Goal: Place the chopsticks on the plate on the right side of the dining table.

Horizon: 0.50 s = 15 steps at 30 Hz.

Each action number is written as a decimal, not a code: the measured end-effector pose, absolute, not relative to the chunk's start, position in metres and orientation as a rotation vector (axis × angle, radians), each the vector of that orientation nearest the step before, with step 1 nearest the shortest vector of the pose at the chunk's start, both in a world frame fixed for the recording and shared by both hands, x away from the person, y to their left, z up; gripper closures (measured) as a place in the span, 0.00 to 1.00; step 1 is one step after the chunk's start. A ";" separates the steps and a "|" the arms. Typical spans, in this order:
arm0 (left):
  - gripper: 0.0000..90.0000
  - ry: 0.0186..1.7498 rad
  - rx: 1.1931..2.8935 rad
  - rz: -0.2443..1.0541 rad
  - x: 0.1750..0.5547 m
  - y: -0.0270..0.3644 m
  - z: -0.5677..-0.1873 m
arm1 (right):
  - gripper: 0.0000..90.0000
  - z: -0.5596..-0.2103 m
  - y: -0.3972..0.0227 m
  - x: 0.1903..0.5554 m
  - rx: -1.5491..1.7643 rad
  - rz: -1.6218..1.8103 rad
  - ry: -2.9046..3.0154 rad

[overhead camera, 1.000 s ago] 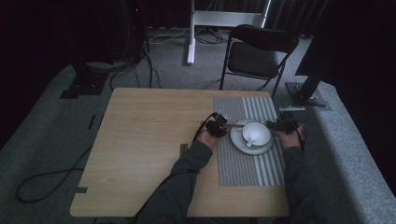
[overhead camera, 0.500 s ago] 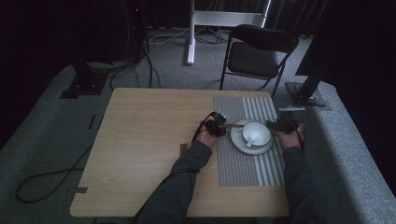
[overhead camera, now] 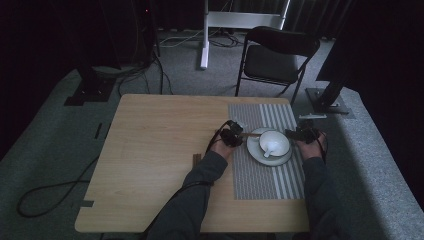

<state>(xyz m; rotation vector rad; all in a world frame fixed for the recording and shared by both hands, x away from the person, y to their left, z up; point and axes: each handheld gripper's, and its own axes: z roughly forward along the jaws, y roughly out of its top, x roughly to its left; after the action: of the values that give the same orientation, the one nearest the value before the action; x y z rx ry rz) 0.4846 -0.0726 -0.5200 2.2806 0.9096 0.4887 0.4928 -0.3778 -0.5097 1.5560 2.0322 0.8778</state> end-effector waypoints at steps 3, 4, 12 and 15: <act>0.80 0.908 2.283 0.491 0.484 -0.072 -0.520 | 0.47 -0.510 -0.378 0.493 1.557 0.880 2.029; 0.80 0.908 2.283 0.491 0.484 -0.072 -0.520 | 0.47 -0.509 -0.378 0.493 1.556 0.881 2.028; 0.80 0.900 2.286 0.497 0.483 -0.073 -0.520 | 0.47 -0.505 -0.381 0.490 1.547 0.896 2.004; 0.79 0.901 2.289 0.496 0.483 -0.072 -0.521 | 0.47 -0.501 -0.383 0.489 1.546 0.900 1.992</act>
<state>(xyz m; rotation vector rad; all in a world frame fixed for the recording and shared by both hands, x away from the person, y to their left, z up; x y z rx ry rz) 0.4827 -0.0722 -0.5210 2.2891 0.9006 0.4955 0.4890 -0.3832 -0.5013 1.5458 1.9919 0.9000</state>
